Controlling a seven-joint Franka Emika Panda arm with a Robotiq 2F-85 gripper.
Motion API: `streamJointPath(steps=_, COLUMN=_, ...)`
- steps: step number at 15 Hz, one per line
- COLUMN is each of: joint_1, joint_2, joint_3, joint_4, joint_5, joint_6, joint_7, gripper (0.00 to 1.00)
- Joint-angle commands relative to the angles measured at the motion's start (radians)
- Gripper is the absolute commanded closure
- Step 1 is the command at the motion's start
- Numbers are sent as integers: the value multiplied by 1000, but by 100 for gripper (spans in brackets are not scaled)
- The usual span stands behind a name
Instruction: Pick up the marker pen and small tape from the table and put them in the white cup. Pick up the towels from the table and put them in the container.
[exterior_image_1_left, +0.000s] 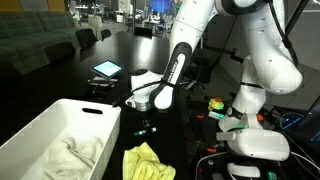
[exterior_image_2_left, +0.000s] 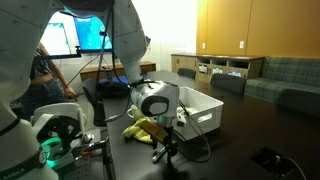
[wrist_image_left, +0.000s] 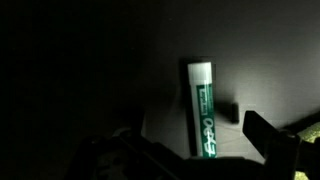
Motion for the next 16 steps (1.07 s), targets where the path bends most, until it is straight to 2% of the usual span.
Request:
streamJointPath(steps=1, joint_1=32, joint_2=32, joint_3=-45, joint_4=3, joint_5=-67, joint_6=91, joint_7=40, gripper=0)
streamJointPath(steps=9, joint_1=36, joint_2=38, joint_3=-67, joint_4=3, joint_5=-108, joint_6=135, joint_7=49, gripper=0)
streamJointPath(steps=16, joint_1=59, joint_2=32, joint_3=-88, joint_4=8, joint_5=-134, joint_6=124, joint_7=61, gripper=0)
